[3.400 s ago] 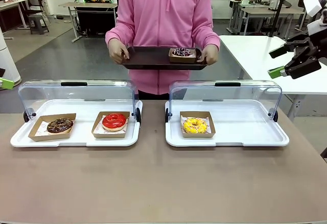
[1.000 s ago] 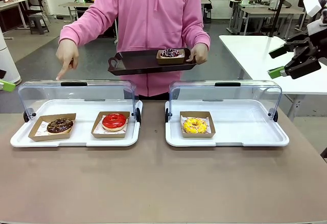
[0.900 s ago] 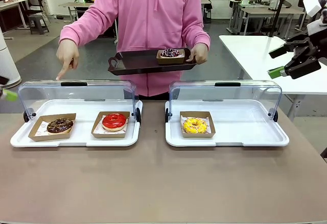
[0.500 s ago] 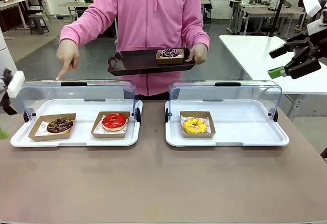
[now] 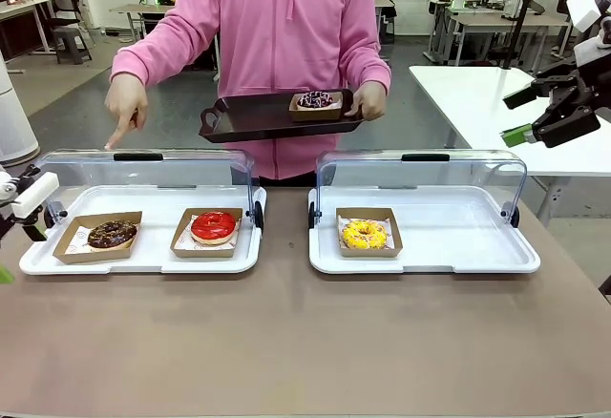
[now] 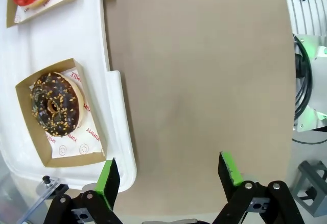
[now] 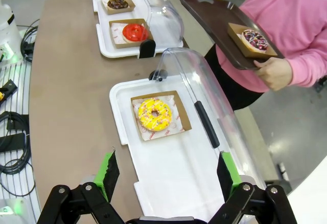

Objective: Provide the desired donut to the person.
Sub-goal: Pick up and lift the Paper togo box containing the Donut pointed at by the person.

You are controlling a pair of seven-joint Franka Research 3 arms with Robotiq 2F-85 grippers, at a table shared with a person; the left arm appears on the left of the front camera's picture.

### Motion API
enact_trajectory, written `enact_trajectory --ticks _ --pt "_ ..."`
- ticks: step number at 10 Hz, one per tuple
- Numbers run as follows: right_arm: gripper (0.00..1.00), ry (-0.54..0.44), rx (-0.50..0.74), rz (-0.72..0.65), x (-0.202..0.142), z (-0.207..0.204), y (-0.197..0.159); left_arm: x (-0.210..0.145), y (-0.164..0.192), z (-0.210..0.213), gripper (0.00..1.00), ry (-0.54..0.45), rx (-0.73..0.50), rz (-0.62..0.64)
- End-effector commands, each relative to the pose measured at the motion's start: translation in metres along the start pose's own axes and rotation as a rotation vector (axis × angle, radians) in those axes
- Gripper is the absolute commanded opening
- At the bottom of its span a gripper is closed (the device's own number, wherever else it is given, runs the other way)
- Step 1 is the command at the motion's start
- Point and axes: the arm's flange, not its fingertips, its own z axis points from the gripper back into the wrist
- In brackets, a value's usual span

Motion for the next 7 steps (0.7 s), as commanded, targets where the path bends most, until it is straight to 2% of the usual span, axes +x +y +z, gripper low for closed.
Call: enact_trajectory --ticks 1,3,6,7 --pt "1.0 0.0 0.008 0.007 -0.001 -0.001 0.001 0.009 -0.01 0.007 1.0 0.029 0.023 0.022" --pt "1.0 0.0 0.008 0.007 -0.001 -0.001 0.001 -0.003 0.014 -0.012 1.0 -0.034 0.024 -0.003" --pt "1.0 0.0 0.008 0.007 -0.001 -0.001 0.001 -0.009 0.036 -0.032 1.0 -0.037 0.059 -0.018" --pt "1.0 0.0 0.008 0.007 -0.001 -0.001 0.001 -0.01 0.048 -0.042 1.0 -0.028 0.078 0.016"
